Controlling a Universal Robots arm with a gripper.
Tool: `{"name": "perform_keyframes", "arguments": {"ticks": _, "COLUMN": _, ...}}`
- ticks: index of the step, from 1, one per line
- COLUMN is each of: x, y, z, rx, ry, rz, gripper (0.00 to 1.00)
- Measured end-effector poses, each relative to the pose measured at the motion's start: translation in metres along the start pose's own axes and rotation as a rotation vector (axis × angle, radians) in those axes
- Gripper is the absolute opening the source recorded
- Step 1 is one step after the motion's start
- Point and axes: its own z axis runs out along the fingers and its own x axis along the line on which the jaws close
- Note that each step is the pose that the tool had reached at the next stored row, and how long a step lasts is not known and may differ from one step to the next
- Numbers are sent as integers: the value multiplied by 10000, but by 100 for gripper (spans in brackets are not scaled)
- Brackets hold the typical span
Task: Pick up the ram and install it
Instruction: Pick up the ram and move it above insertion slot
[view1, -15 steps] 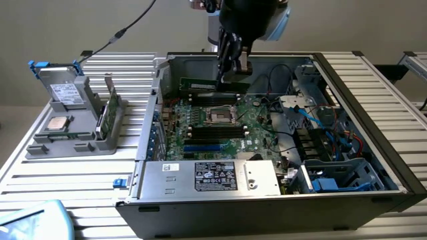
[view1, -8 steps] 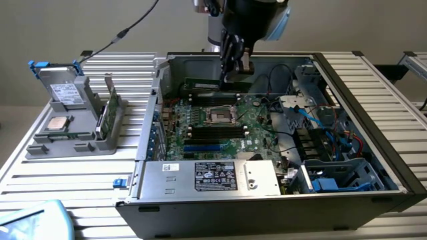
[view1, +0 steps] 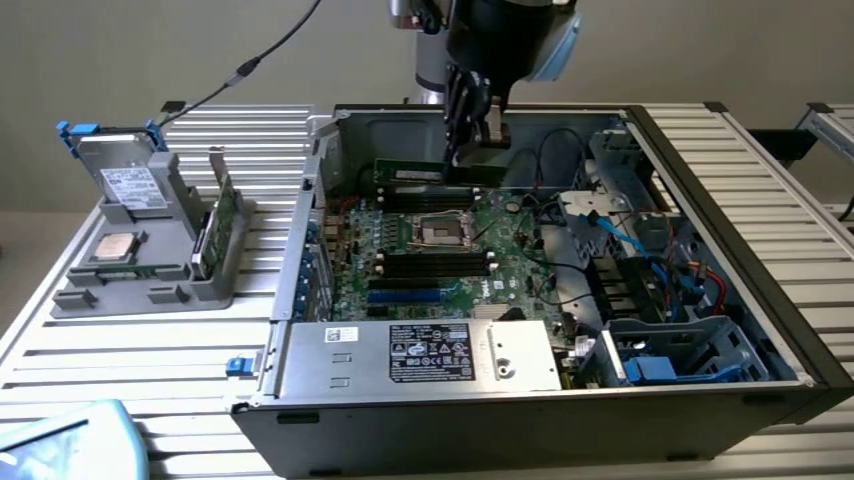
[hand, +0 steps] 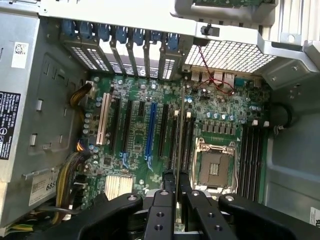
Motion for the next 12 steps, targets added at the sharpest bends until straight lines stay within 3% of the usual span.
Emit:
{"name": "perform_keyframes", "arguments": {"ticks": 3, "x": -32, "y": -11, "z": 12, "rx": 106, "ry": 65, "rz": 10, "gripper": 14}}
{"name": "perform_keyframes", "arguments": {"ticks": 5, "x": -57, "y": -18, "z": 16, "rx": 228, "ry": 119, "rz": 15, "gripper": 14}}
{"name": "perform_keyframes", "arguments": {"ticks": 8, "x": -91, "y": -27, "z": 18, "rx": 481, "ry": 215, "rz": 22, "gripper": 14}}
{"name": "perform_keyframes", "arguments": {"ticks": 11, "x": -123, "y": -33, "z": 20, "rx": 798, "ry": 294, "rz": 32, "gripper": 14}}
{"name": "perform_keyframes", "arguments": {"ticks": 12, "x": -126, "y": -34, "z": 24, "rx": 852, "ry": 296, "rz": 63, "gripper": 14}}
